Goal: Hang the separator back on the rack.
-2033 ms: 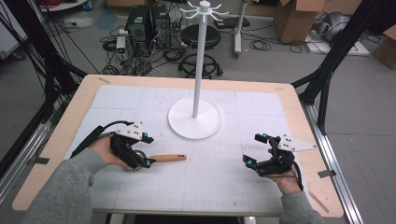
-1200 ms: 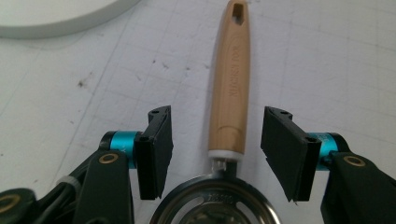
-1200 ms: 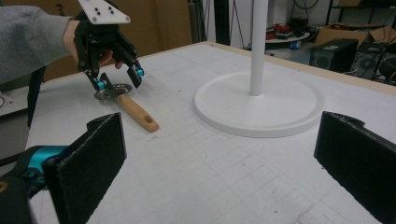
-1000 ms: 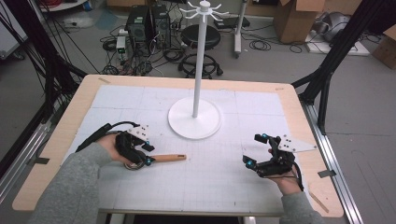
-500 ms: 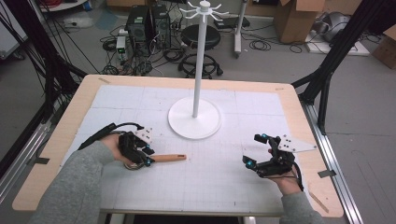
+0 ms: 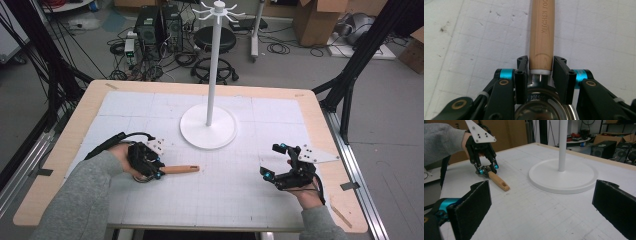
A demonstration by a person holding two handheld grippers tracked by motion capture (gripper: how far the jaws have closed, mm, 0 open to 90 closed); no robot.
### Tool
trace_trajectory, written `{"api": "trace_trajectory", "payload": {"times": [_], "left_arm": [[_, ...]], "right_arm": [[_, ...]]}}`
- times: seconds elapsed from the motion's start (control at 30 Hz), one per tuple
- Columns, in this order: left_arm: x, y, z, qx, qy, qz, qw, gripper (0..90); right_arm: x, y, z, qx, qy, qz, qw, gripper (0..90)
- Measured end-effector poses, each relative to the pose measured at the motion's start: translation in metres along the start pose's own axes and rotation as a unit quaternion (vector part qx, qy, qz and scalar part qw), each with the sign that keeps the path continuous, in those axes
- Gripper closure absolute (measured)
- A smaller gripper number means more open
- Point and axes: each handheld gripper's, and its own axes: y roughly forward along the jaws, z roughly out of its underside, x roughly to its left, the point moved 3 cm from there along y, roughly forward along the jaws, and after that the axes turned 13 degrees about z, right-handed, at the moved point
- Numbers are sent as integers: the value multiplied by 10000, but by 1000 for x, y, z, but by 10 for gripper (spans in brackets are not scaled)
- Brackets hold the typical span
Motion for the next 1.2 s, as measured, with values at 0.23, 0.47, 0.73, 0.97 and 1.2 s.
{"api": "trace_trajectory", "payload": {"times": [0.23,0.47,0.73,0.97,1.2], "left_arm": [[1,1,-1,69,10,14,10000,675],[1,1,-5,320,98,-12,9994,682],[1,2,-13,711,206,9,9973,689],[1,2,-12,709,277,19,9971,693],[-1,2,-13,764,376,-86,9963,695]], "right_arm": [[1,0,0,25,-13,-23,10000,13],[0,1,1,26,-32,-24,10000,13],[1,0,0,20,-21,-50,10000,13],[1,1,1,31,-43,-49,10000,13],[1,0,1,26,-37,-51,10000,13]]}}
